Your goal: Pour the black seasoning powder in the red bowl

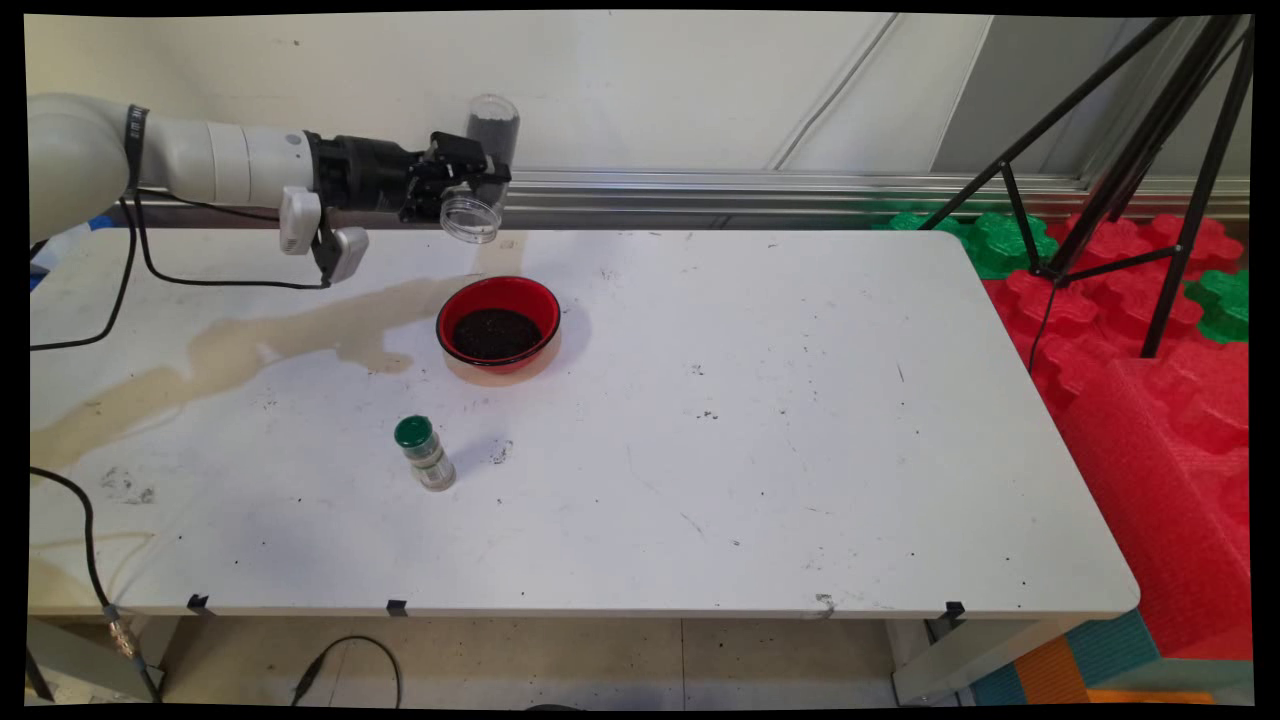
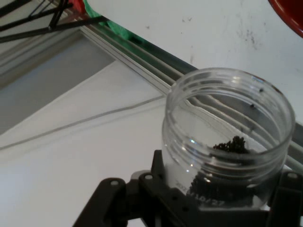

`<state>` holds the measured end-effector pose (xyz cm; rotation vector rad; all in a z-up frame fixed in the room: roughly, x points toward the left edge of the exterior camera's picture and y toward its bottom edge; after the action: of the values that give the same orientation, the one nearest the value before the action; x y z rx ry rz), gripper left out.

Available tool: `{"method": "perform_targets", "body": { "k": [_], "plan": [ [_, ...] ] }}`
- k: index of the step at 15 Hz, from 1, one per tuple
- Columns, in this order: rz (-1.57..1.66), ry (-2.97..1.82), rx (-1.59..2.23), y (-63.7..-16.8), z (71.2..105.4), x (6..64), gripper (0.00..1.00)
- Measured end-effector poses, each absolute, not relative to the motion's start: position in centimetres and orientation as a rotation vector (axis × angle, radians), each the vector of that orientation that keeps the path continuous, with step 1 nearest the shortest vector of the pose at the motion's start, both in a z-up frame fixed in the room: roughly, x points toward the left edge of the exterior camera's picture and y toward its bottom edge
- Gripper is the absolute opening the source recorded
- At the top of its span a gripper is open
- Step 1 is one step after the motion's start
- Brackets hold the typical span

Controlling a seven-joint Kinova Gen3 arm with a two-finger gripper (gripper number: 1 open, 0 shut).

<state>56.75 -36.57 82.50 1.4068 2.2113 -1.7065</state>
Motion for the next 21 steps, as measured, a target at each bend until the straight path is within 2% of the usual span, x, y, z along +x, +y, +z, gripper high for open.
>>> {"method": "perform_targets", "body": {
  "k": [21],
  "plan": [
    [-1.704,2.014,1.557,-35.3,83.3,55.9,0.0]
  ]
}}
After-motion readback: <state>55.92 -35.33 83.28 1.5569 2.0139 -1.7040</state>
